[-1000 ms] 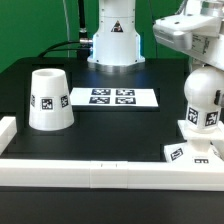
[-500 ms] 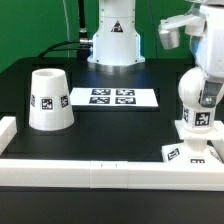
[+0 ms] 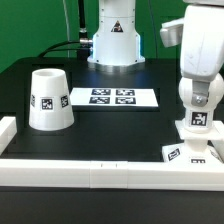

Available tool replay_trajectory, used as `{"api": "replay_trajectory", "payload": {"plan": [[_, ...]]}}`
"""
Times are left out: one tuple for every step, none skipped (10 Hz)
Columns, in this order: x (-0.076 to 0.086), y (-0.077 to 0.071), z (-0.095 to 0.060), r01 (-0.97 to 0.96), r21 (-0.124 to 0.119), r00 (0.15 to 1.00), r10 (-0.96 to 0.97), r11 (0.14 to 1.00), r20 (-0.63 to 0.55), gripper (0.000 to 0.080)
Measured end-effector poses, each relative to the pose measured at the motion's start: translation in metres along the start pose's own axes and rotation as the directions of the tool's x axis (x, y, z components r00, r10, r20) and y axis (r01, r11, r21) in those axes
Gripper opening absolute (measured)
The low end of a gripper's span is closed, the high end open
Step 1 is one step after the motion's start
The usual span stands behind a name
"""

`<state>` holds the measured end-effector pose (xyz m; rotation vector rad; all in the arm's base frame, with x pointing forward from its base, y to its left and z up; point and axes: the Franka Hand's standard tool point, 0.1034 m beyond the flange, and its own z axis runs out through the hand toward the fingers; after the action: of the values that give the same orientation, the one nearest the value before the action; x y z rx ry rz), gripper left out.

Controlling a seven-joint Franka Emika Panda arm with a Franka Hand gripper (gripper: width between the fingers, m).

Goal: Assemble lamp

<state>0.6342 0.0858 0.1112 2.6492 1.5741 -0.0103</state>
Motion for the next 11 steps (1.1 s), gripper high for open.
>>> {"api": "replay_trajectory", "payload": {"plan": [[0.0001, -0.0001, 0.0, -0.068, 0.0, 0.998, 0.068, 0.998, 0.0, 0.0577], [0.0006, -0.0006, 0.0, -0.15, 0.005, 0.989, 0.15, 0.989, -0.004, 0.0577], [0.0016, -0.0012, -0.0001, -0.281, 0.018, 0.959, 0.282, 0.959, -0.012, 0.0577], [0.0022, -0.0017, -0.0002, -0.371, 0.022, 0.928, 0.371, 0.928, -0.013, 0.0577], [0.0044, -0.0027, -0.0003, -0.495, 0.034, 0.868, 0.496, 0.868, -0.017, 0.0577], [0.0052, -0.0014, -0.0005, -0.597, 0.034, 0.802, 0.598, 0.802, -0.022, 0.0577], [0.0065, -0.0003, -0.0008, -0.65, 0.031, 0.759, 0.65, 0.76, -0.03, 0.0577], [0.0066, 0.0004, -0.0012, -0.697, 0.028, 0.716, 0.698, 0.716, -0.03, 0.0577], [0.0057, 0.001, -0.0012, -0.744, 0.031, 0.666, 0.745, 0.667, -0.028, 0.0577], [0.0052, 0.0016, -0.0013, -0.789, 0.032, 0.613, 0.789, 0.614, -0.026, 0.0577], [0.0045, 0.0022, -0.0014, -0.829, 0.033, 0.558, 0.829, 0.559, -0.024, 0.0577]]}}
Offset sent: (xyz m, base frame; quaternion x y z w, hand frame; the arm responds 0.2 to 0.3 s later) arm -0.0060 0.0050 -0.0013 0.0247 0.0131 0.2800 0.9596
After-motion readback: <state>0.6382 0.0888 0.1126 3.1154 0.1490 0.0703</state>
